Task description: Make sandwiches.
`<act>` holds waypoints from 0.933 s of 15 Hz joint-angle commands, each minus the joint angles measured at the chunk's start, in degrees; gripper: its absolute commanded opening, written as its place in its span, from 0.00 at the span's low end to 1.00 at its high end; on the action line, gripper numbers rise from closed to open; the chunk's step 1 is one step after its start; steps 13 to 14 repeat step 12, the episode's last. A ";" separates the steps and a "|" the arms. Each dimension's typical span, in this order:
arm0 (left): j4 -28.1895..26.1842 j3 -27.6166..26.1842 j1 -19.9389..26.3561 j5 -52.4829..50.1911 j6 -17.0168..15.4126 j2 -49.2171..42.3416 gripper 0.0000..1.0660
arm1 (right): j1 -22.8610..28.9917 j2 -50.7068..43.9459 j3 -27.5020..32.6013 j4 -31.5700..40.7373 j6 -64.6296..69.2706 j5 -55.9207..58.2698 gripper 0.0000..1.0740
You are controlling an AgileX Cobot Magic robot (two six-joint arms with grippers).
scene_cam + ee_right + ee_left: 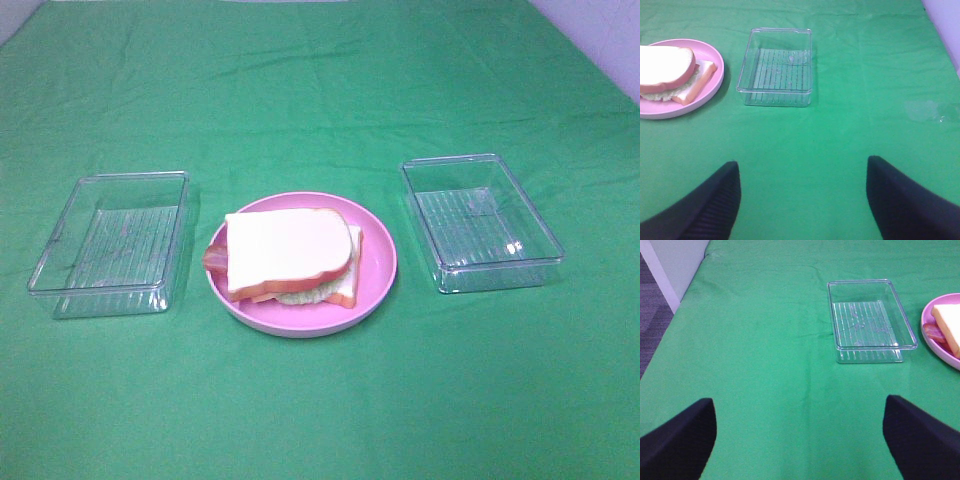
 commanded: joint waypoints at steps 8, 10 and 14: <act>-0.11 0.06 -0.34 -0.57 -0.06 -1.60 0.81 | -0.29 -0.80 0.23 0.17 -0.57 -0.63 0.63; -0.11 0.06 -0.34 -0.57 -0.06 -1.60 0.81 | -0.29 -0.80 0.23 0.17 -0.57 -0.63 0.63; -0.11 0.06 -0.34 -0.57 -0.06 -1.60 0.81 | -0.29 -0.80 0.23 0.17 -0.57 -0.63 0.63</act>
